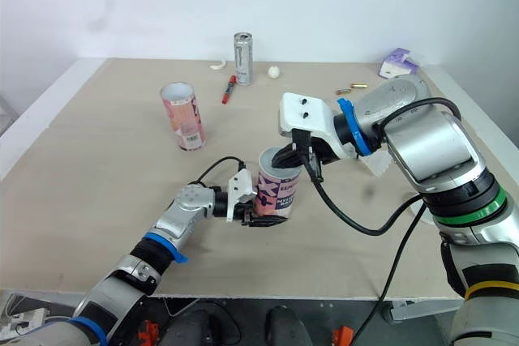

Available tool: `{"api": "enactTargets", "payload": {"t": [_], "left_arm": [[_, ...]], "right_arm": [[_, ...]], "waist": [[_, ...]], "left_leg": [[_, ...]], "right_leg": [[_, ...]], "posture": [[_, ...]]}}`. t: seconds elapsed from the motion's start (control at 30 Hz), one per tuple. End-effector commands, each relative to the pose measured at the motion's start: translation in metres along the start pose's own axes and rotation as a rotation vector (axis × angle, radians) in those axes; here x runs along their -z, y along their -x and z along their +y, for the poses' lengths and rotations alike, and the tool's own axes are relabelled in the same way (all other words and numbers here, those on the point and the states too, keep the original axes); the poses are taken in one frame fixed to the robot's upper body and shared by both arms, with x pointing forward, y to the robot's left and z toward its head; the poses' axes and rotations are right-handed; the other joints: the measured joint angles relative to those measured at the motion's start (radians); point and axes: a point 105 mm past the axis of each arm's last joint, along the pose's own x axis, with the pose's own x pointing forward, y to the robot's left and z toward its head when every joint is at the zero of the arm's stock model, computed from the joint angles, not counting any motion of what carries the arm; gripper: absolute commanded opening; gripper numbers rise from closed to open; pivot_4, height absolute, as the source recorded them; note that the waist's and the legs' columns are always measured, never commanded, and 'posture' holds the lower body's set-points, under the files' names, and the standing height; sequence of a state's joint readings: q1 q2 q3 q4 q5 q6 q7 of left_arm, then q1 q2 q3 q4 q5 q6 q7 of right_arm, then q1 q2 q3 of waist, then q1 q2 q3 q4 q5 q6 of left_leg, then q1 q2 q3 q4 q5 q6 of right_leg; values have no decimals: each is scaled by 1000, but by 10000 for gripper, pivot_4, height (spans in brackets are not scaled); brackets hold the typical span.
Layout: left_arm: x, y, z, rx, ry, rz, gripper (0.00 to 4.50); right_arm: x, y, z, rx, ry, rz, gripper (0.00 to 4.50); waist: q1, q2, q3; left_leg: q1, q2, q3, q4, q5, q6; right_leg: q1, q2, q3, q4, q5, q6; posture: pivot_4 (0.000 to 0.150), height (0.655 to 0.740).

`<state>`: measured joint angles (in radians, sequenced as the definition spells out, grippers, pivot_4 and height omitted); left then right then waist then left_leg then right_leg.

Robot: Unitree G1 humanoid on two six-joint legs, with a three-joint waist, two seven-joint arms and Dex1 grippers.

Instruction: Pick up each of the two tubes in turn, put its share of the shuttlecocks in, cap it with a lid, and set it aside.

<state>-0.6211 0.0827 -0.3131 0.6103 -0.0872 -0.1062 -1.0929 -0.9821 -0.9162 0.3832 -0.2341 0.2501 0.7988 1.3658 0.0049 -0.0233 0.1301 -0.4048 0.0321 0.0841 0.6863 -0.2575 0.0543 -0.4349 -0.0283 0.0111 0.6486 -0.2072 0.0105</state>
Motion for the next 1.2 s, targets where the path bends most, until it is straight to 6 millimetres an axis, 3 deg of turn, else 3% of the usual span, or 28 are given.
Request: {"api": "enactTargets", "payload": {"t": [0.03, 0.1, 0.17, 0.3, 0.47, 0.57, 0.63, 0.83, 0.87, 1.1, 1.13, 1.2], "left_arm": [[23, 2, -9, 15, 64, 66, 31932], [23, 2, -9, 14, 62, 65, 31932], [22, 3, -9, 11, 60, 63, 31932], [21, 4, -7, 4, 55, 58, 31932], [20, 6, -5, 1, 48, 58, 31932], [17, 7, -4, 6, 38, 56, 31932], [16, 9, -4, 17, 21, 58, 31932], [11, 12, -4, 42, -13, 55, 31932], [10, 12, -3, 44, -17, 54, 31932], [6, 14, -4, 76, -33, 49, 31932], [6, 15, -4, 83, -34, 48, 38833], [5, 16, -4, 89, -39, 42, 44622]], "right_arm": [[28, -14, 5, -38, -79, 100, 233], [24, -15, 5, -41, -82, 77, 233], [5, -6, 3, -52, -99, -23, 233], [-23, 35, -18, 64, -137, -224, 233], [-23, 84, -18, 177, -192, -374, 233], [-7, 110, -20, 331, -217, -441, 233], [9, 117, -16, 407, -252, -457, 233], [73, 95, 17, 505, -365, -409, 233], [79, 88, 23, 498, -367, -401, 6532], [102, 30, 57, 389, -367, -419, 37853], [104, 26, 59, 381, -366, -425, 43064], [106, 16, 64, 351, -355, -427, 45000]], "waist": [[0, -1, -3], [0, -1, -4], [0, -2, -5], [1, -1, -4], [2, -1, -4], [3, -4, -3], [3, -4, -3], [1, -4, -3], [0, -4, -3], [-4, -4, -2], [-4, -4, -2], [-4, -3, -2]], "left_leg": [[0, 0, 0, 0, 0, 0], [0, 1, 0, 0, 0, 0], [0, 1, 0, 0, 0, -1], [-1, 1, 1, -1, 0, -1], [-4, -1, 1, -5, -1, -1], [-3, -3, 1, -9, -1, -1], [-3, -3, 1, -10, -1, -2], [-1, -3, 1, -13, -1, -1], [-1, -2, -1, -13, -1, -1], [1, -2, -4, -13, -1, -1], [1, -2, -4, -13, -1, -1], [1, -2, -4, -13, -1, -1]], "right_leg": [[0, 0, 0, 0, 0, 0], [0, 0, -1, 0, 0, 0], [0, 0, -1, 0, 0, -1], [-2, 0, 0, 0, 1, -3], [-5, -2, -1, -1, 1, -8], [-4, -4, -1, -3, -1, -7], [-4, -4, 0, -3, -1, -6], [-3, 2, 3, -3, -1, 2], [-3, 6, 5, -3, -3, 4], [-2, 10, 6, -2, -3, 6], [-2, 11, 6, -2, -3, 6], [-2, 11, 7, -2, -3, 5]], "posture": [[1500, 7400], [1500, 7400], [1500, 7400], [1500, 7400], [1500, 7400], [1500, 7400], [1500, 7400], [1500, 7400], [1500, 7400], [1500, 7400], [1500, 7400], [1500, 7400]]}}
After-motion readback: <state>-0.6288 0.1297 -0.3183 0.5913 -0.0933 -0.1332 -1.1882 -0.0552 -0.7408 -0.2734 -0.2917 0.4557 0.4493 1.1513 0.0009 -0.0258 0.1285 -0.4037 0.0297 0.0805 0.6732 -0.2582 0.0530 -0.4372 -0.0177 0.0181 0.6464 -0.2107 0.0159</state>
